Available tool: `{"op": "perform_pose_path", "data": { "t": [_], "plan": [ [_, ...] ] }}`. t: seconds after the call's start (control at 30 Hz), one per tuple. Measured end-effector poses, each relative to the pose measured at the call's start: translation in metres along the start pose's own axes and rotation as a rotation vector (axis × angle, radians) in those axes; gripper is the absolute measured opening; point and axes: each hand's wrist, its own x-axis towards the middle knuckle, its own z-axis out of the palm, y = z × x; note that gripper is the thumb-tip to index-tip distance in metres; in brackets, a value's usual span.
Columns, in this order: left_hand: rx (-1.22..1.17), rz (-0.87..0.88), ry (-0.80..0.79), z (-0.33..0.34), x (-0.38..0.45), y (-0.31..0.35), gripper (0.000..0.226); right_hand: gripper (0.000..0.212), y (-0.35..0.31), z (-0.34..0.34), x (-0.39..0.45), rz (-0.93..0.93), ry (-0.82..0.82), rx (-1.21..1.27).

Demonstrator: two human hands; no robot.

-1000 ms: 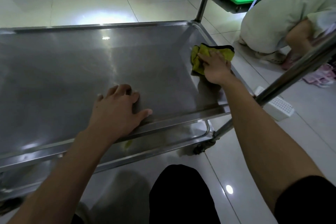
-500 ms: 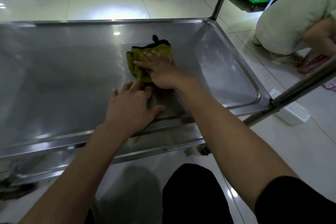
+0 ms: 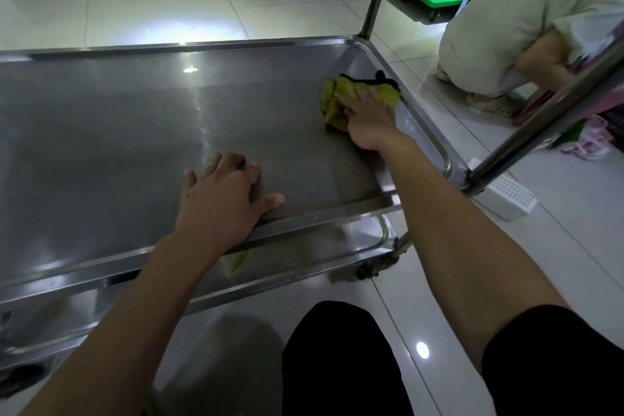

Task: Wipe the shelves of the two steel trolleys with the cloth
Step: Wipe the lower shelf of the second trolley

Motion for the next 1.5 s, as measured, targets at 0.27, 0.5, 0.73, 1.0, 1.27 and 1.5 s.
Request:
{"op": "perform_pose_path", "data": {
  "t": [0.27, 0.5, 0.73, 1.0, 1.27, 1.5],
  "plan": [
    [0.005, -0.011, -0.005, 0.003, 0.009, 0.012, 0.066, 0.052, 0.059, -0.021, -0.005, 0.172, -0.005, -0.011],
    [-0.027, -0.008, 0.005, 0.003, 0.01, 0.014, 0.065, 0.048, 0.071, -0.019, -0.081, 0.127, 0.006, 0.014],
    [-0.049, 0.034, 0.028, 0.0, 0.015, 0.011, 0.052, 0.046, 0.069, -0.012, -0.155, 0.126, 0.064, 0.042],
    [-0.005, 0.018, 0.005, 0.0, 0.016, 0.012, 0.065, 0.049, 0.018, 0.014, -0.177, 0.059, 0.163, 0.018],
    [0.016, 0.049, 0.076, -0.003, -0.002, 0.019, 0.05, 0.052, -0.057, 0.036, -0.191, -0.094, 0.201, 0.057],
    [-0.118, 0.128, 0.225, -0.002, -0.086, -0.035, 0.033, 0.042, -0.047, 0.038, -0.188, -0.123, 0.251, 0.105]
  ]
}}
